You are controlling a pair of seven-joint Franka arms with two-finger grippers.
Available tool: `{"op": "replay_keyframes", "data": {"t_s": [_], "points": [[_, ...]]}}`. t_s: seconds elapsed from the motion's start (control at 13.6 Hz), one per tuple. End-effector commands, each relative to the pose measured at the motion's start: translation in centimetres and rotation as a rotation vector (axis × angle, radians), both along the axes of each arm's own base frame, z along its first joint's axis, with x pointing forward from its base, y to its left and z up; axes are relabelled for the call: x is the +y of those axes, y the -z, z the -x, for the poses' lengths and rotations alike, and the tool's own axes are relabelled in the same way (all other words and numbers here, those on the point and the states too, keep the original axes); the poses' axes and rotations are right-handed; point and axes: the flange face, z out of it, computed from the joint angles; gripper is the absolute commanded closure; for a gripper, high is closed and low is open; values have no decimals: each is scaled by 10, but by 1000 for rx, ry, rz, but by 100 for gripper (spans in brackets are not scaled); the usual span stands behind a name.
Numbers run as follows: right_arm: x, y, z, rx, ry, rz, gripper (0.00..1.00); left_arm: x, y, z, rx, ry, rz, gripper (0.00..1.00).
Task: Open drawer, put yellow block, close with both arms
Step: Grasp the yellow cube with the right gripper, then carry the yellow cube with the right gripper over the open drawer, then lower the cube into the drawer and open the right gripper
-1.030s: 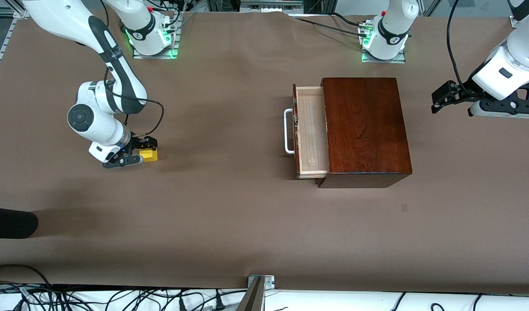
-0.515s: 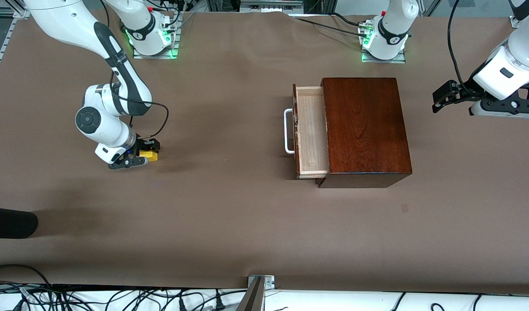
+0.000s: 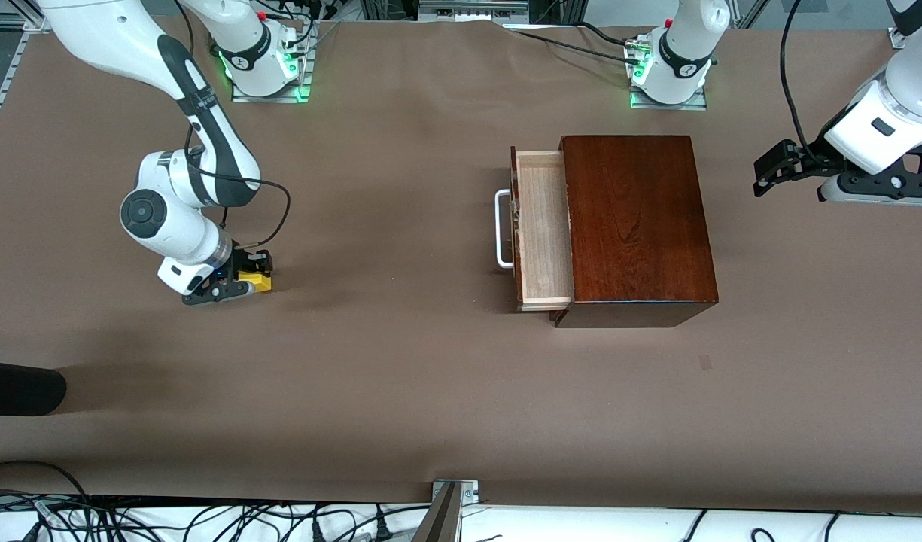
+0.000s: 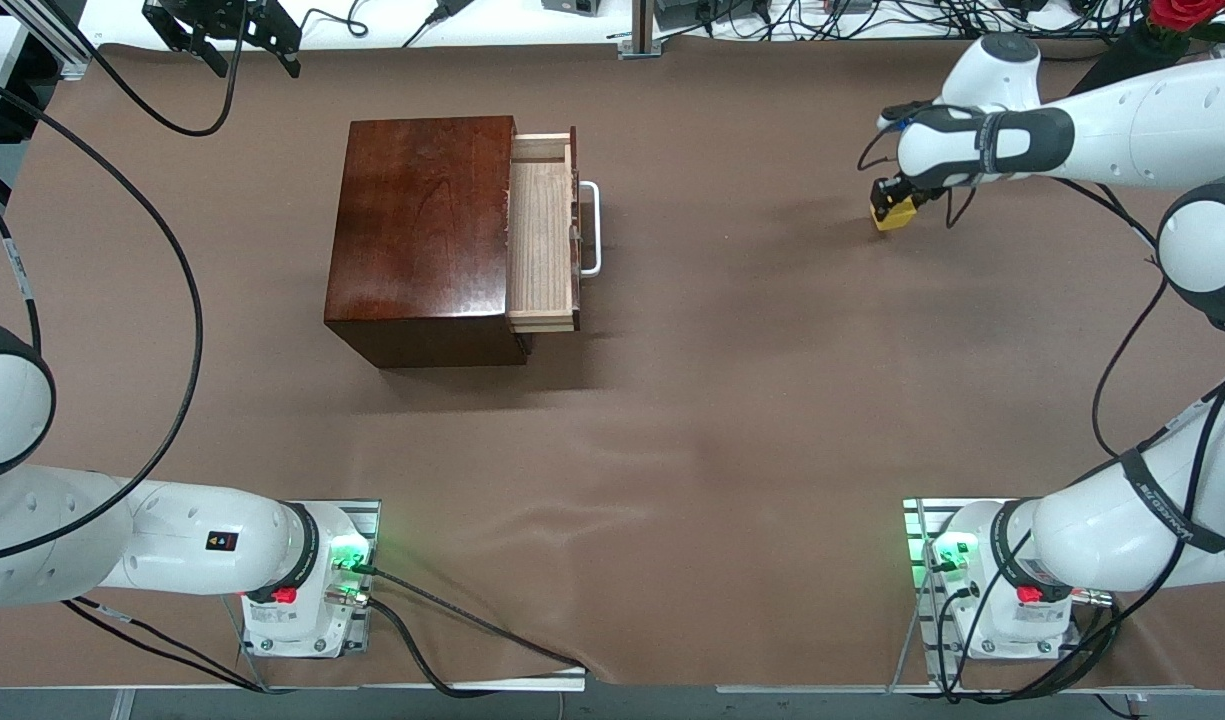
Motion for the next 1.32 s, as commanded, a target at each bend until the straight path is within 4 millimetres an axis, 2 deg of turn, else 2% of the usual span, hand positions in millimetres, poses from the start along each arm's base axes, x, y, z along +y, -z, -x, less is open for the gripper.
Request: {"op": "replay_keyframes", "data": {"t_s": [0.0,0.15,0.29,0.52,0.66,0.74,0.88,1.03,1.1,1.25], "points": [[60,-52,-10,30,-110,-30,100,-1,-6,-2,0,2,-23,0],[118,-95,-13,66,-200,-48,100,-1,-6,-2,0,3,-21,0],[177,-121,-1,41,-302,-57,100,-1,-6,-2,0,1,-21,0],[280,-167,34,-50,-485,-82,100,-1,-6,-2,0,3,-21,0],[363,-196,79,-129,-684,-15,100,0,-6,-2,0,5,-21,0],[395,-199,97,-143,-765,27,100,0,-6,-2,0,6,-21,0],[451,-208,121,-171,-862,25,100,0,-6,-2,0,8,-21,0],[508,-208,158,-189,-985,29,100,1,-6,-2,0,6,-21,0],[532,-207,179,-212,-1040,55,100,1,-6,-2,2,8,-21,0],[558,-196,197,-247,-1108,116,100,1,-6,-2,0,6,-21,0]]}}
